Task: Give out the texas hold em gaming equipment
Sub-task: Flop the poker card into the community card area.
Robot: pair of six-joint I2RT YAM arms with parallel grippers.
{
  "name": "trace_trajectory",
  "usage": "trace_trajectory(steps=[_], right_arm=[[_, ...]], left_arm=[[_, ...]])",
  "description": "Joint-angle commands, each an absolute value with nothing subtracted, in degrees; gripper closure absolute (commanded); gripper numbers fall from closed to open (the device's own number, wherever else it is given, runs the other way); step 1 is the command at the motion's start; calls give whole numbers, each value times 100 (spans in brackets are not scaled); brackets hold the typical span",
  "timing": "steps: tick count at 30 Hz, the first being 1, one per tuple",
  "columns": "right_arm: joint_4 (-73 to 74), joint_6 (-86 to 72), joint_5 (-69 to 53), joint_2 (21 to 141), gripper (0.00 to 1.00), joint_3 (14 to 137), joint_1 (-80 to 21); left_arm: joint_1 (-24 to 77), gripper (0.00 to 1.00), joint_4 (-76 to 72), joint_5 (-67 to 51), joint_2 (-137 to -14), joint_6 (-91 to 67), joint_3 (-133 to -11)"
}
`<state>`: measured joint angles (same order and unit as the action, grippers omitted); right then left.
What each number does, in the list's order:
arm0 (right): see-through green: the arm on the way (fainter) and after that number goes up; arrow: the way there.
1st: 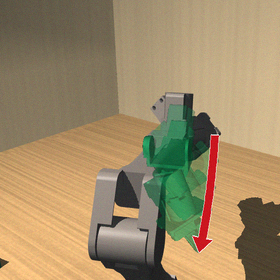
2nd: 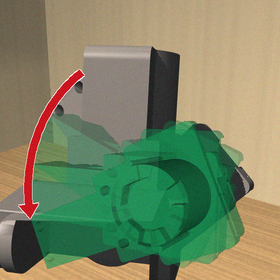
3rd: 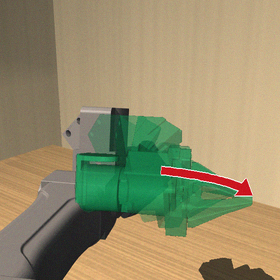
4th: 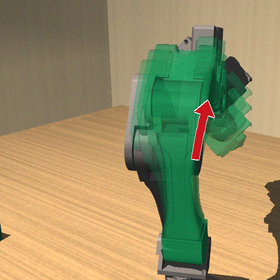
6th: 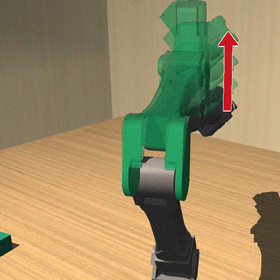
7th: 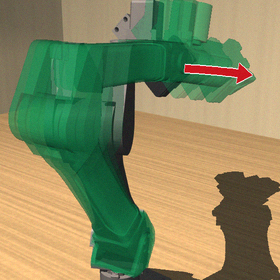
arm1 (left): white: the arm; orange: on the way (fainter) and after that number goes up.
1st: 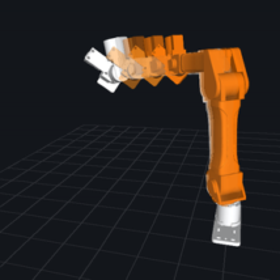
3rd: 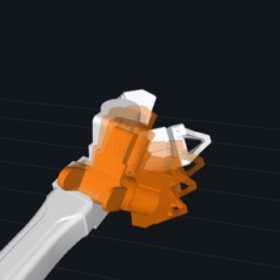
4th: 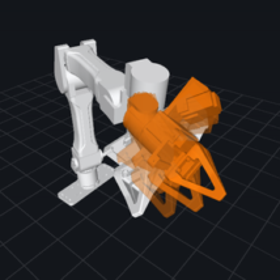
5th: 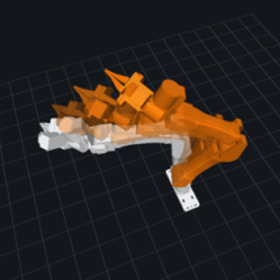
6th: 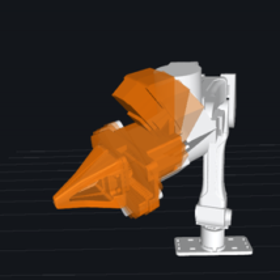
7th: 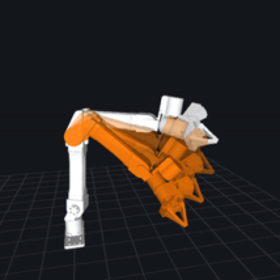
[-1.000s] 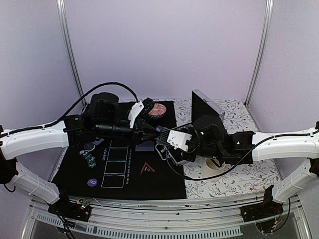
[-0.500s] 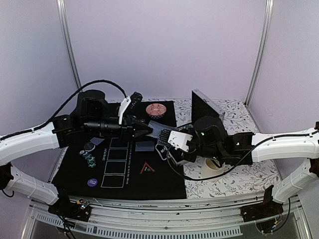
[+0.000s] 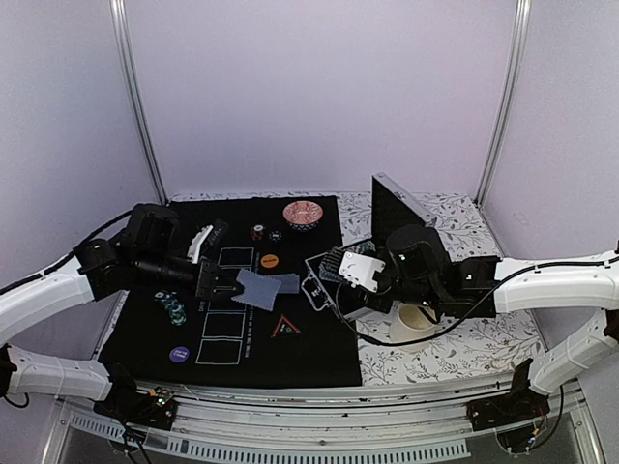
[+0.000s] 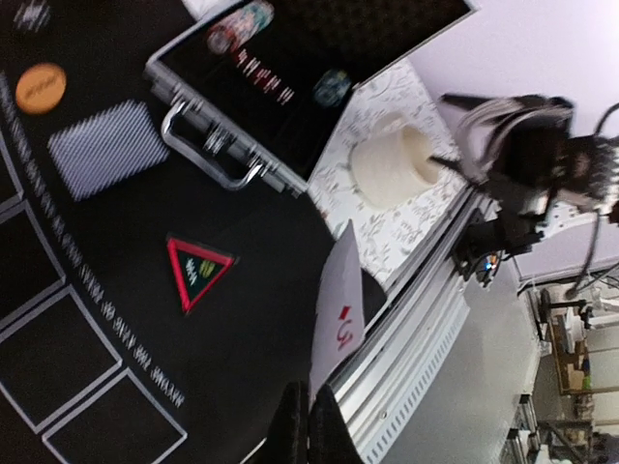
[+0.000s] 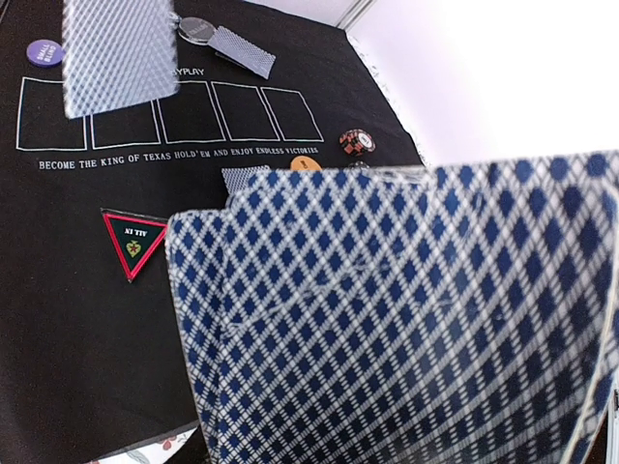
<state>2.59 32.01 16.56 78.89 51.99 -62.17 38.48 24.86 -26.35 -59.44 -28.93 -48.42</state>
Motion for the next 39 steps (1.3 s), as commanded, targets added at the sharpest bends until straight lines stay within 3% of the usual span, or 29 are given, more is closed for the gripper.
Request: trace_trajectory(steps=[1,12,31,39], right_arm=[[169,3103,1512,7729,57,5159,-6205],[124,3050,1348,7670,57,5109,-6205],[87,3084,1312,7563,57,5050,-6203],[95,3110,1310,7554,57,5063,-6205]], left_arm=[[3585,100,3626,-2513,-5605,-3722,-4200],[2421,100,3380,-3087,-6218,-3413,-3041],[2425,100,4024,-2385,-6819,-3613,-3006],[2518,100,4330,-2046,-6358,-3781,-3535]])
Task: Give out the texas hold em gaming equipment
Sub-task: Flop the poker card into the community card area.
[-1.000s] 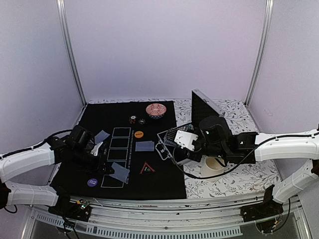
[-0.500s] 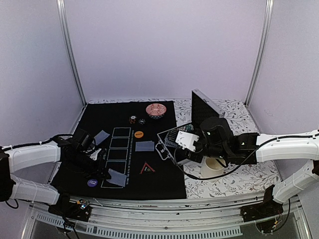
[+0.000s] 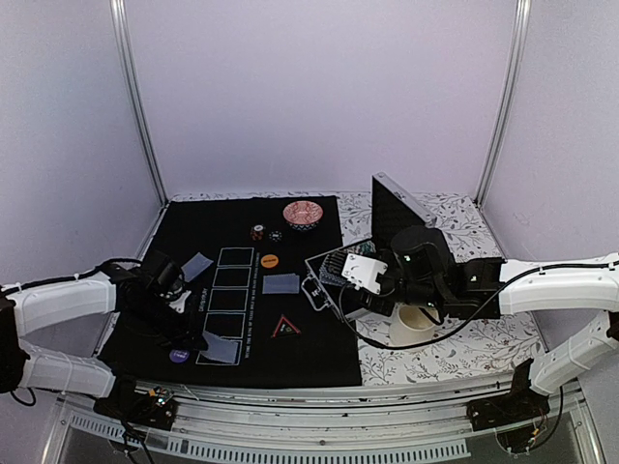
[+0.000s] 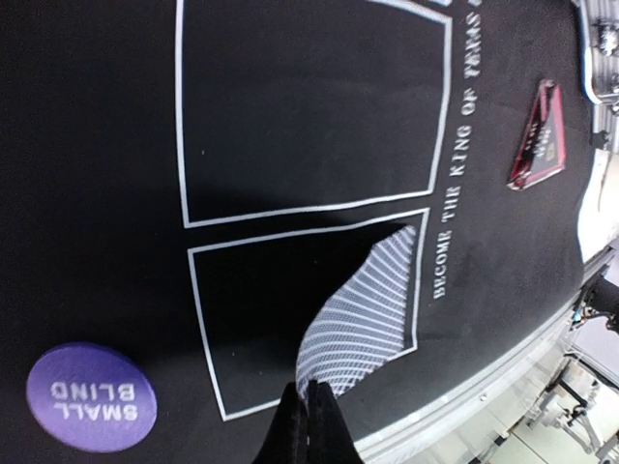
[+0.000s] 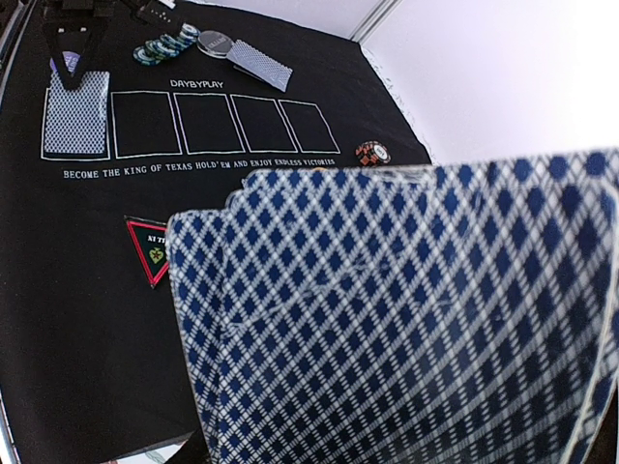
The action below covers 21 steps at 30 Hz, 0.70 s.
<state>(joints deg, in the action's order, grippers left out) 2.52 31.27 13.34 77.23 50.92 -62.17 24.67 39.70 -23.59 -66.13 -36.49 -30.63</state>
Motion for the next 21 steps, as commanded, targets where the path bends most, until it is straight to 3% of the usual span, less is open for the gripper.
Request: trace_trajectory(steps=[1,9,15,21], right_arm=[[102,3111,1311,7550,57,5070,-6205],[175,3094,1306,7567,57,5173,-6202],[158,3094,1271,7617,57,5194,-6205],[178,3063,1253,7599,57,5207,-6205]], left_arm=[[2569,100,4507,-1937,-6340,-3768,-3753],[3279,100,6615,-215,-6652,-3795,-5380],[3708,100,7498,661,-6722,-4271,-5530],[4240,100,7382,778,-7222,-4482,-5529]])
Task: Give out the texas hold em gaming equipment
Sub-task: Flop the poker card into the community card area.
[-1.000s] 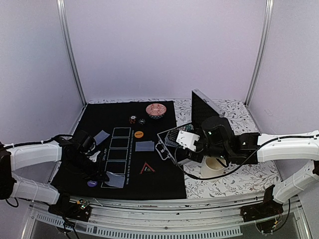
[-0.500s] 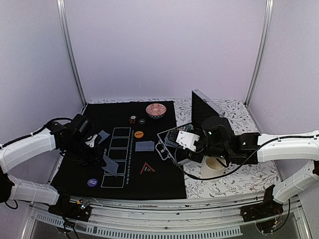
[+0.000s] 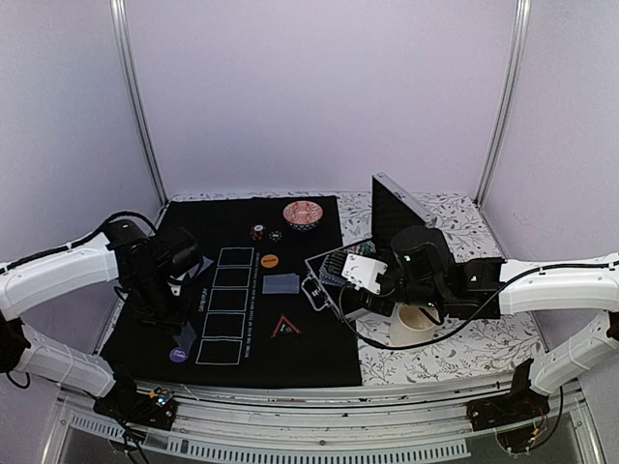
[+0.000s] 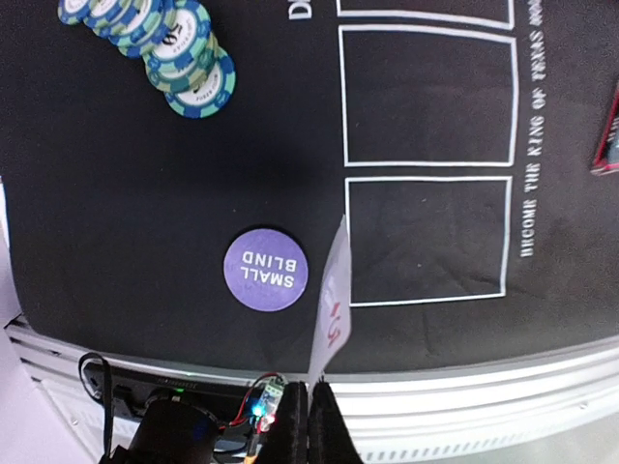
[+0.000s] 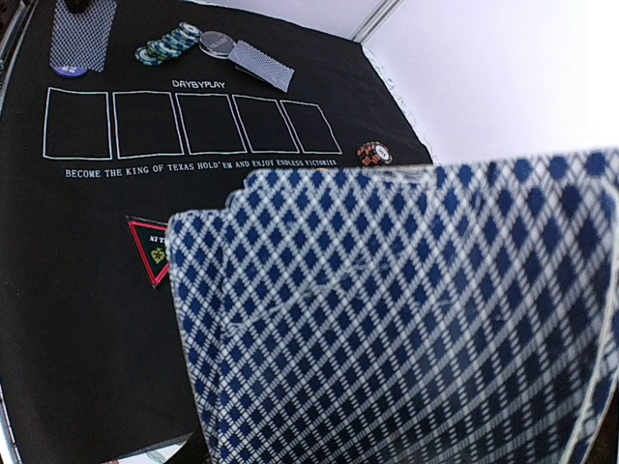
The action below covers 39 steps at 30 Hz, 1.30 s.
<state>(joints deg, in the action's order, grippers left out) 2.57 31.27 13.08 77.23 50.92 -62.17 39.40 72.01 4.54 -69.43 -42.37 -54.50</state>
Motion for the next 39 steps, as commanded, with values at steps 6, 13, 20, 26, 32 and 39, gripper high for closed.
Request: trace_trajectory(steps=[6,13,20,26,32,39], right_arm=[[221,3003,1266,7507,57,5156,-6204],[264,2963,1292,7468,57,5140,-6198],[214,2950,1283,7512,57,5117,-6205],[205,2964,1283,7501,57,5115,-6204],[173,2945,1292,7448,57,5068,-6198],[206,2929,1307,7429,57,5070,-6205]], left_arm=[[4364,100,6743,599,-7598,-4392,-5300],[4608,100,6286,522,-8061,-4368,-5408],[4817,100,6312,657,-8244,-4434,-5390],[4797,100,7048,1461,-8083,-4533,-5756],[4736,100,7588,1763,-7955,-4627,-5913],[4822,100,6682,916,-8051,-4557,-5542]])
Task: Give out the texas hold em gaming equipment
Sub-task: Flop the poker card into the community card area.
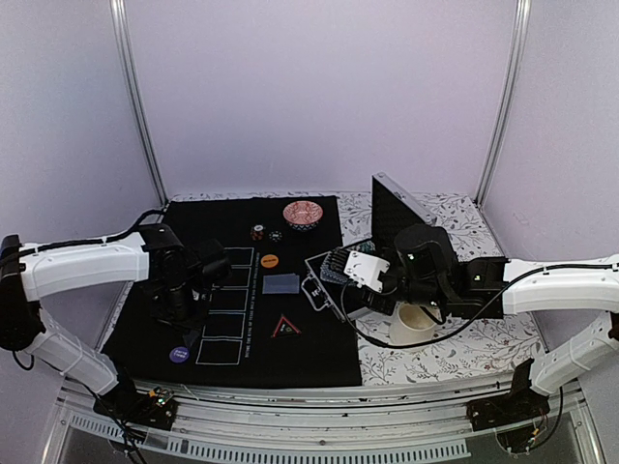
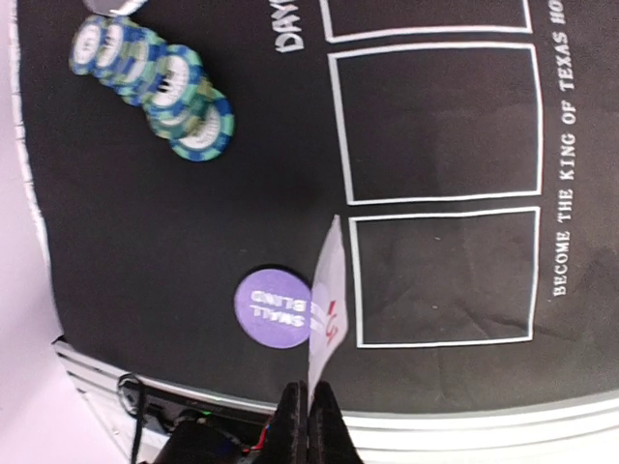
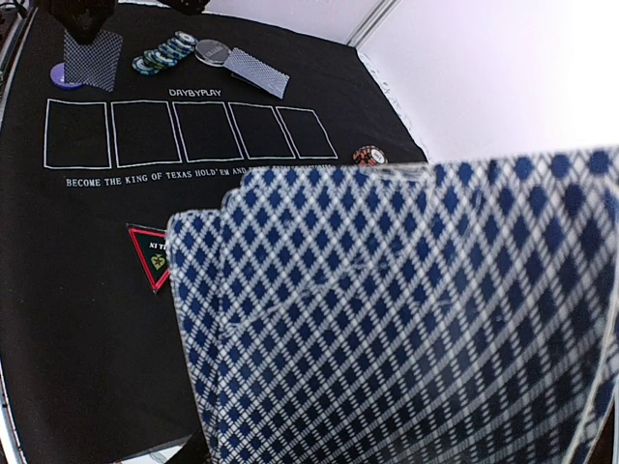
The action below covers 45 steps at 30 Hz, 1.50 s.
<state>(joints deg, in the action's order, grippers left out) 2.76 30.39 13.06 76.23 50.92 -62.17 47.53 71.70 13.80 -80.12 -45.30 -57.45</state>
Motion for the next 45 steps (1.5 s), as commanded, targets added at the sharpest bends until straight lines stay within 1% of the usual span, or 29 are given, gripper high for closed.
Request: trace_trajectory(steps=[1,5,11,16,32,36,37,40,41,45], right_arm=[[218,2930,1310,7419,57,5063,-6205],[214,2936,1324,7392,57,5052,-6205],[211,2927,1336,7400,57,5054,-6205],[253,2926,1356,7377,57,5060,-6205],[273,2922,1371,7315,57,5022,-6202],[259,2918,1371,7320,57,5021,-6205],[256,2925,1371,7326,57,5019,-6201],[239,2927,1374,7334,57,5027,-6205],[239,2933,1372,7337,57,5031,-6205],[238,2944,1384,7348,57,5039,-6205]], left_arm=[[4851,100,6566,835,-8072,-4561,-5488],[4953,100,6227,594,-8249,-4561,-5298],[5219,100,5740,281,-8612,-4550,-5328],[5247,100,5193,-40,-8662,-4580,-5073],[5098,100,4473,-30,-8694,-4898,-4755],[5072,93,4489,-96,-8701,-4874,-4720],[5077,89,4479,-119,-8706,-4870,-4720],[5077,75,4418,-278,-8695,-4855,-4687],[5072,72,4404,-316,-8686,-4836,-4685],[5074,70,4357,-416,-8622,-4838,-4734]])
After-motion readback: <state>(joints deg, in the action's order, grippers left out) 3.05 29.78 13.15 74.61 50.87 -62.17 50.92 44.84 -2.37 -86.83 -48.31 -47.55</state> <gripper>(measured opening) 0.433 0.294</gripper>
